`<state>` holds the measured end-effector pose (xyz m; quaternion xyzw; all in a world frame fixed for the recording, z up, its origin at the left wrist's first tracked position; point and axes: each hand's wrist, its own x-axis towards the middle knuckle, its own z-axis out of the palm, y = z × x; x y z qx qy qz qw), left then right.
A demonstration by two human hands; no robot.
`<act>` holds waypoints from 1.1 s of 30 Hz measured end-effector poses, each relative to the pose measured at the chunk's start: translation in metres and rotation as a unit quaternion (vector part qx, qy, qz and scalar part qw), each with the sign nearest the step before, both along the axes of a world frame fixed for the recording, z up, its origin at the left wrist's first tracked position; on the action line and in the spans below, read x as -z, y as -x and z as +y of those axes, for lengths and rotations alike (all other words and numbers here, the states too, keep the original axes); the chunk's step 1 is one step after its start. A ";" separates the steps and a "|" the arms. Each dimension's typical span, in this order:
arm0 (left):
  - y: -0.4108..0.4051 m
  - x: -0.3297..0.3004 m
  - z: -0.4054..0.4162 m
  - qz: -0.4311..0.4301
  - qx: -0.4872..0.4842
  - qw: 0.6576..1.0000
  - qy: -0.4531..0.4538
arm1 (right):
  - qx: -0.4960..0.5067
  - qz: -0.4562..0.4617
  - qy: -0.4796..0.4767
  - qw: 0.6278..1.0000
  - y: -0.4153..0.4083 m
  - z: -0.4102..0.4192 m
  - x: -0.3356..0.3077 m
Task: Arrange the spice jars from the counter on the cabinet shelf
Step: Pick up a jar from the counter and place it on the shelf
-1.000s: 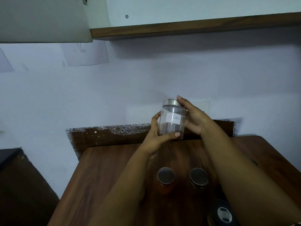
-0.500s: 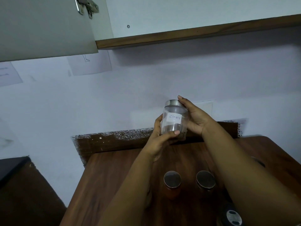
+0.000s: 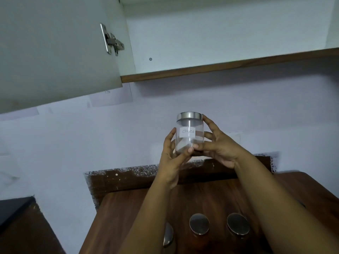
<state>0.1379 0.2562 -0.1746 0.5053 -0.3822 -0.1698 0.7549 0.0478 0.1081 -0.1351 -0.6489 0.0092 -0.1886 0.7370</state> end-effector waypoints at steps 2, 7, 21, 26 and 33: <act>-0.002 -0.016 0.005 -0.076 -0.038 0.996 -0.023 | -0.006 -0.019 0.018 1.000 0.004 0.000 -0.016; -0.006 -0.069 0.022 -0.176 -0.058 0.983 -0.014 | -0.032 -0.085 0.075 0.993 0.009 0.004 -0.069; -0.042 -0.201 0.016 -0.310 -0.183 0.930 0.075 | 0.015 -0.149 0.247 0.957 -0.032 0.010 -0.220; -0.080 -0.191 -0.004 -0.472 -0.470 0.745 -0.041 | 0.046 -0.058 0.305 0.949 -0.069 -0.012 -0.241; -0.132 -0.157 -0.017 -0.553 -0.579 0.598 -0.042 | 0.102 0.041 0.389 0.915 -0.131 -0.016 -0.251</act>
